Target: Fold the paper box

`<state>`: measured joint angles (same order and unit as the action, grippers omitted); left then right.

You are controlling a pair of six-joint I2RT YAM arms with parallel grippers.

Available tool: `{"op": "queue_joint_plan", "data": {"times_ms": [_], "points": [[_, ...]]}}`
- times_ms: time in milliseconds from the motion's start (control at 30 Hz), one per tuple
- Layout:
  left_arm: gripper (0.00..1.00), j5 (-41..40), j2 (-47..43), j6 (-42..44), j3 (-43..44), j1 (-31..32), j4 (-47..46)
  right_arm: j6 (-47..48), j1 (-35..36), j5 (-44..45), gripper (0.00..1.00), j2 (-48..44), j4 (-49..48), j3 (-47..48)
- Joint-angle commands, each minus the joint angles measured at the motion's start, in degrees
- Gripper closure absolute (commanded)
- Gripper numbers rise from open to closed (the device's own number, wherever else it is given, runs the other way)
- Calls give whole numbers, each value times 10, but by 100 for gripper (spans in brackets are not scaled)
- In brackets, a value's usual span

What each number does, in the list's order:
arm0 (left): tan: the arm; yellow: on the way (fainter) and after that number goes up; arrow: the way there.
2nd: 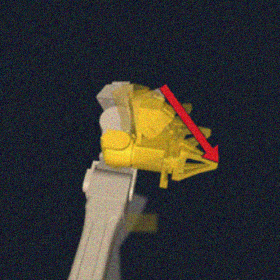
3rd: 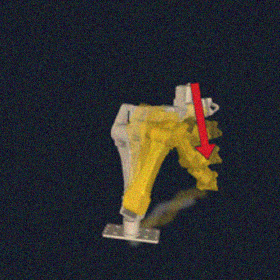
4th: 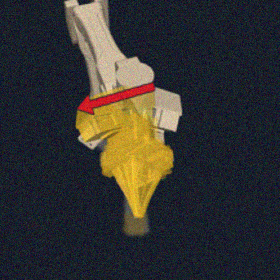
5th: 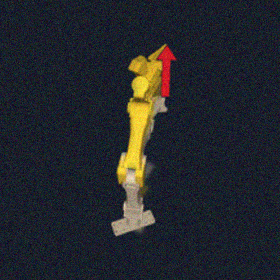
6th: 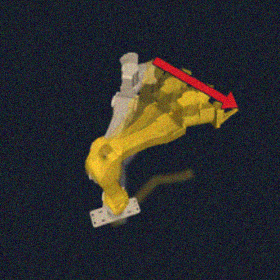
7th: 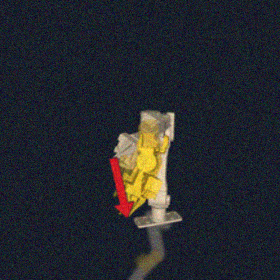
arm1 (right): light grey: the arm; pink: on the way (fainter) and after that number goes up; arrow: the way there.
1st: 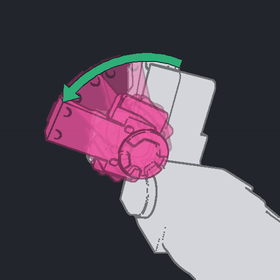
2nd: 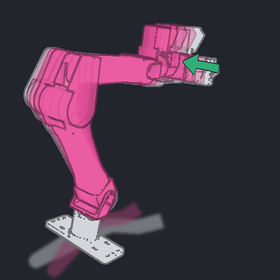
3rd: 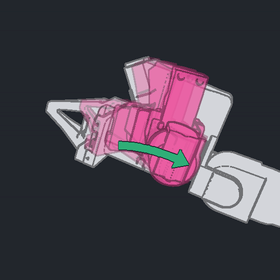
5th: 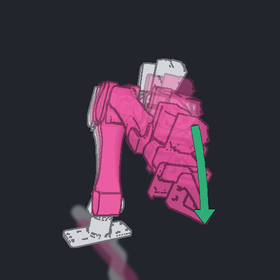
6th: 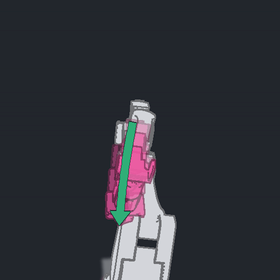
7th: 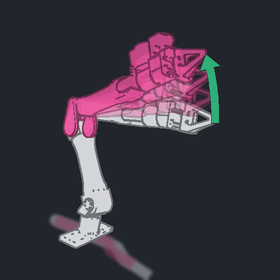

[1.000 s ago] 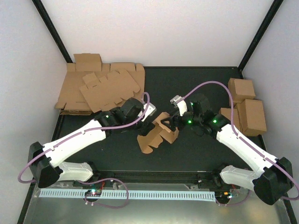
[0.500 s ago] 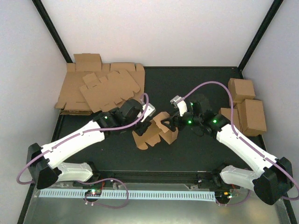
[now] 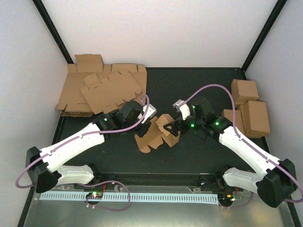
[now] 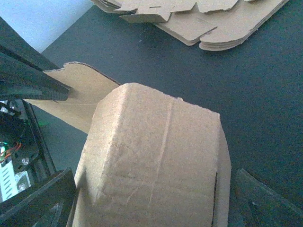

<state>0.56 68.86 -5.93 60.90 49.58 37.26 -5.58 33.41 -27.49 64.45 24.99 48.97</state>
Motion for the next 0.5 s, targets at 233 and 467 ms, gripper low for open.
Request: {"op": "queue_joint_plan", "data": {"times_ms": [233,467], "points": [[98,-2,-9,4,10,3,5,20,12,62,10,19,48,22],[98,3,-5,7,18,3,10,26,33,96,10,4,69,47]]}}
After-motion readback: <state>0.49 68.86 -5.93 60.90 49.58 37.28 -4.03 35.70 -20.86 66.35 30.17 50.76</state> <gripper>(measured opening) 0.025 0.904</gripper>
